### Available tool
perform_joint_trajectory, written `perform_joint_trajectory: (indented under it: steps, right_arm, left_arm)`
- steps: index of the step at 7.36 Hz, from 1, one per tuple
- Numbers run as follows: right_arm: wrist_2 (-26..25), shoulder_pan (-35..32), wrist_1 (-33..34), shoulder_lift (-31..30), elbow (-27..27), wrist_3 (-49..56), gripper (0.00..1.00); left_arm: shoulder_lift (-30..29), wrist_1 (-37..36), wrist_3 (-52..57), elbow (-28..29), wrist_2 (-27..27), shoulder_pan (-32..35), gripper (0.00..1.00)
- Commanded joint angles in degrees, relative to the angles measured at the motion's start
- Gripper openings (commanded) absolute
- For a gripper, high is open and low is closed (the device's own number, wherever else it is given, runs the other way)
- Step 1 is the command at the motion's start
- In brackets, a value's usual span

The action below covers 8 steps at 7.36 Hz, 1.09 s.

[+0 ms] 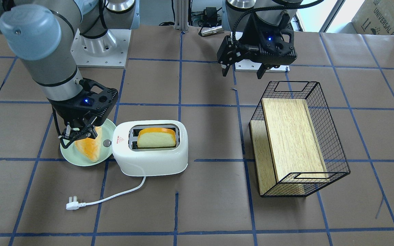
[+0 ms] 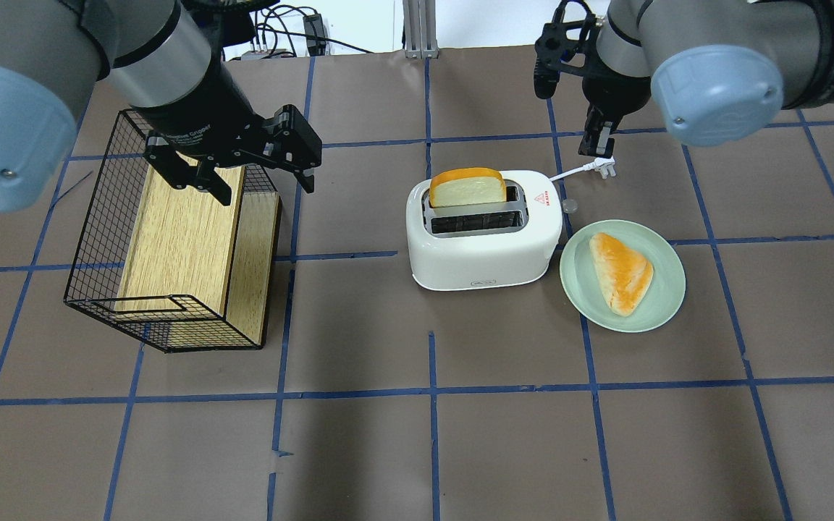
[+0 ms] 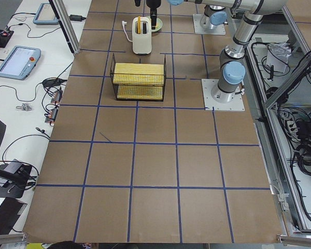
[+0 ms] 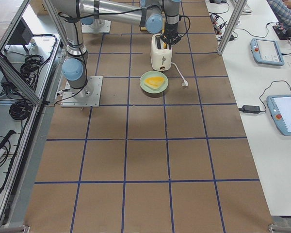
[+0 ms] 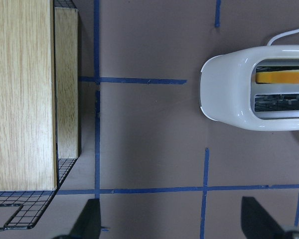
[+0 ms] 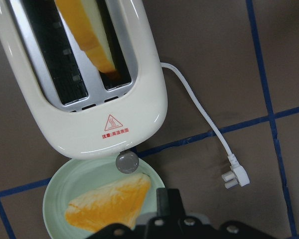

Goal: Press toaster with right arm
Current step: 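Lift the right gripper up and away from the toaster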

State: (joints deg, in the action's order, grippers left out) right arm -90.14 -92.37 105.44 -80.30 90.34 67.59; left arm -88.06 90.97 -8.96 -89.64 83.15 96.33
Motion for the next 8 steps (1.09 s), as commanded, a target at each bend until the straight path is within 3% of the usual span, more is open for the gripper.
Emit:
perform_joint_trajectory:
  steps: [1,3,5,6,7,8]
  right_arm:
    - [0.14,-0.09,-4.52,-3.53,-0.86,-17.49,0.08]
    - [0.58,-0.18,-9.26,-7.05,-0.95,-32.8,0.1]
    - [1.98,-0.09,-17.77,-7.15,-4.88,-46.44,0.12]
    - [2.25,-0.09,-17.9,-6.63,-5.26,-53.54,0.15]
    - [1.9,0.0,-17.99,-6.19,-4.48,-55.53,0.3]
    - [1.9,0.17,-16.43,-6.1,-3.42,-55.72,0.59]
  left_arm:
    - [0.0,0.0,0.0,0.0,0.0,0.0,1.0]
    - [0.0,0.0,0.0,0.0,0.0,0.0,1.0]
    - [0.0,0.0,0.0,0.0,0.0,0.0,1.0]
    - [0.0,0.0,0.0,0.0,0.0,0.0,1.0]
    - [0.0,0.0,0.0,0.0,0.0,0.0,1.0]
    - [0.0,0.0,0.0,0.0,0.0,0.0,1.0]
